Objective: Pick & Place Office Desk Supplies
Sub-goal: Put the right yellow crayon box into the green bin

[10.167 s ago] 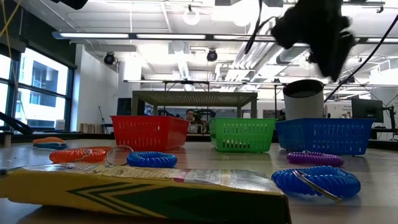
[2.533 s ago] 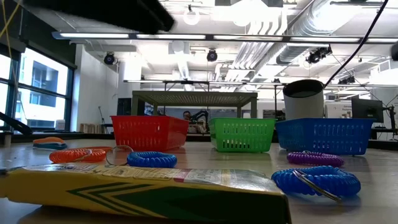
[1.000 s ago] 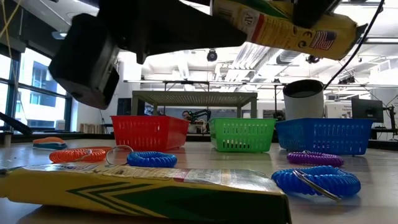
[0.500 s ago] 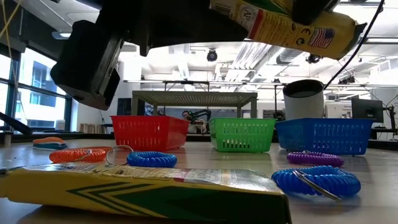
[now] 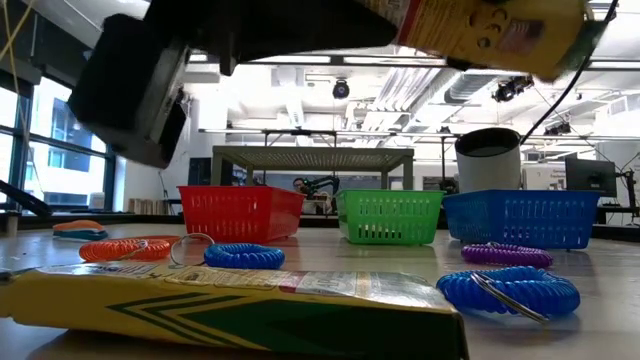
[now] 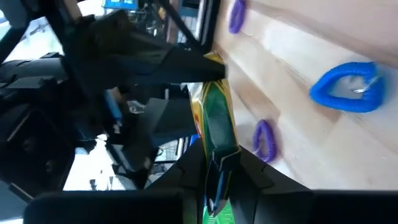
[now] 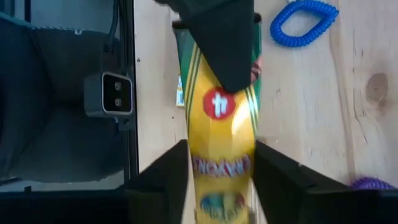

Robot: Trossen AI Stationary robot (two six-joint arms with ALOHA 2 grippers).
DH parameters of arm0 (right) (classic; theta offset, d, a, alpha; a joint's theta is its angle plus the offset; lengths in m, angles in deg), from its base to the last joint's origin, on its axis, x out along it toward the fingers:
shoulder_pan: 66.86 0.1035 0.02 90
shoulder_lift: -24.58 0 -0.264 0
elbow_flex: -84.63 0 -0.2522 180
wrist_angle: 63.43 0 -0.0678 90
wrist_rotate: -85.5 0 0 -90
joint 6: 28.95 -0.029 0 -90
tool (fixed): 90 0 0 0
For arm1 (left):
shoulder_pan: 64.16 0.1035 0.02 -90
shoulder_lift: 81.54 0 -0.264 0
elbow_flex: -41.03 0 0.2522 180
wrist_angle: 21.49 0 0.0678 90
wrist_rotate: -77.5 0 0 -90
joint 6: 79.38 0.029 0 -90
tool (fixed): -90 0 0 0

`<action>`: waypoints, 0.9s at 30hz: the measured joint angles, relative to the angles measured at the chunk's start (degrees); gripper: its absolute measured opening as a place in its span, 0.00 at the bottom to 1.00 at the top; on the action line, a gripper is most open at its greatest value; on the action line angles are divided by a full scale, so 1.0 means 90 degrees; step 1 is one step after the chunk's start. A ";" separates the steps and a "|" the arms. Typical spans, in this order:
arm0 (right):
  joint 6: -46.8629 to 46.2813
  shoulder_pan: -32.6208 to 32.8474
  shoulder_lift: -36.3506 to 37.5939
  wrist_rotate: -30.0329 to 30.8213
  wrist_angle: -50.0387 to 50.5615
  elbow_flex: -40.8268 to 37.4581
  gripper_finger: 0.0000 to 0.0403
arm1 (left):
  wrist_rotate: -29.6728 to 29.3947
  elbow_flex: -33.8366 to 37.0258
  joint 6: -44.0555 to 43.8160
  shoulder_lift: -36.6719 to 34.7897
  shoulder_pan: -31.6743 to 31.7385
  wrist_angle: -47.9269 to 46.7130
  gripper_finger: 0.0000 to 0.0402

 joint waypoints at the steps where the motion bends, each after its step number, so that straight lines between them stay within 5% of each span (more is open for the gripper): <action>1: 0.0005 -0.0006 0.0000 -0.0005 -0.0005 0.0000 0.43 | -0.0066 -0.0002 0.0000 -0.0002 0.0001 0.0040 0.08; 7: 0.0063 -0.0092 0.0137 0.0007 0.0106 0.0000 0.52 | -0.0320 -0.0004 0.0024 -0.0002 0.0001 0.0299 0.07; 20: 0.0044 -0.0118 0.1123 0.0259 0.0525 0.0001 0.48 | -0.1026 -0.0004 -0.1077 -0.0246 -0.0343 0.0426 0.07; 27: -0.0001 0.0131 0.1295 0.0428 0.0667 0.0002 0.47 | -0.1095 -0.0002 -0.2928 -0.1032 -0.0654 -0.1977 0.07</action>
